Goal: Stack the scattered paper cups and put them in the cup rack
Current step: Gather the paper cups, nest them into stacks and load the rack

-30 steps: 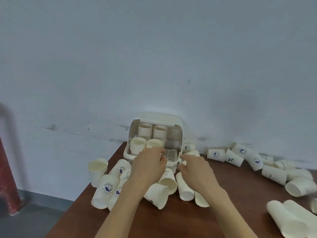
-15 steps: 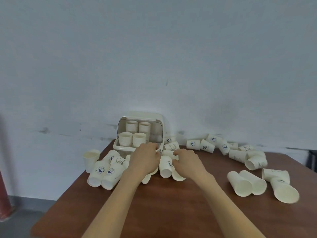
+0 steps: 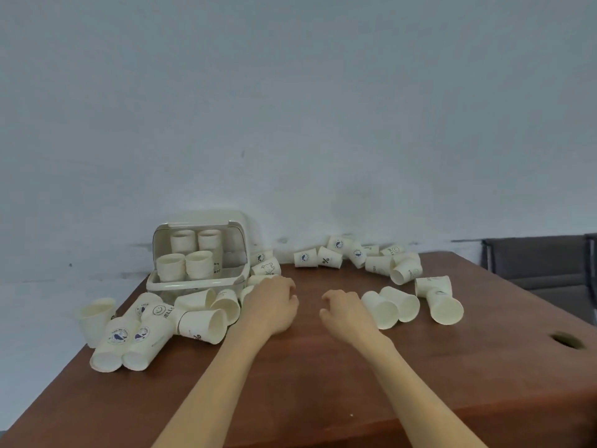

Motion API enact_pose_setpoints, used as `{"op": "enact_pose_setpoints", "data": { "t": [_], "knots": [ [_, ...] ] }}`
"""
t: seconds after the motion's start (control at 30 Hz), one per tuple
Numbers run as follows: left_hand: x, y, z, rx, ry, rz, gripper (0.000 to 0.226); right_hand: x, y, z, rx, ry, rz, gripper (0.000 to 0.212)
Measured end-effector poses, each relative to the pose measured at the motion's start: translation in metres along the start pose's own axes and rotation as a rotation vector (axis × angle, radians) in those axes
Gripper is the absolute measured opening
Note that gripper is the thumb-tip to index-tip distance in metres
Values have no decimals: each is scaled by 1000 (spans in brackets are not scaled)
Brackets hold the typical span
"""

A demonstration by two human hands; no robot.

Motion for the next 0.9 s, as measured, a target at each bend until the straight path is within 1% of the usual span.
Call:
{"op": "enact_pose_setpoints", "data": {
  "t": [0.17, 0.27, 0.4, 0.57, 0.7, 0.83, 0.9],
  "knots": [
    [19, -14, -44, 88, 0, 42, 34, -31, 11, -34, 86, -6, -64, 32],
    [33, -20, -73, 158, -14, 97, 35, -46, 15, -55, 146, 4, -101, 26],
    [54, -28, -110, 254, -32, 154, 34, -54, 16, -85, 238, -31, -135, 33],
    [97, -40, -145, 331, -38, 217, 35, -51, 13, -116, 298, -21, -151, 35],
    [123, -51, -160, 377, -114, 227, 34, -49, 8, -137, 331, -5, -155, 26],
    [141, -64, -170, 421, -225, 222, 34, -49, 0, -156, 353, -6, -171, 32],
    [148, -69, -172, 424, -274, 232, 35, -51, -6, -162, 355, 4, -184, 30]
  ]
}}
Point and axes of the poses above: each hand's wrist, its own y-axis away from the middle knuckle, its own x-axis out of the palm, z = x × y, the point moved 6 cm from there along -y, towards the middle knuckle, and after that the axes turned 13 degrees about -y, right-handed, at the moved point
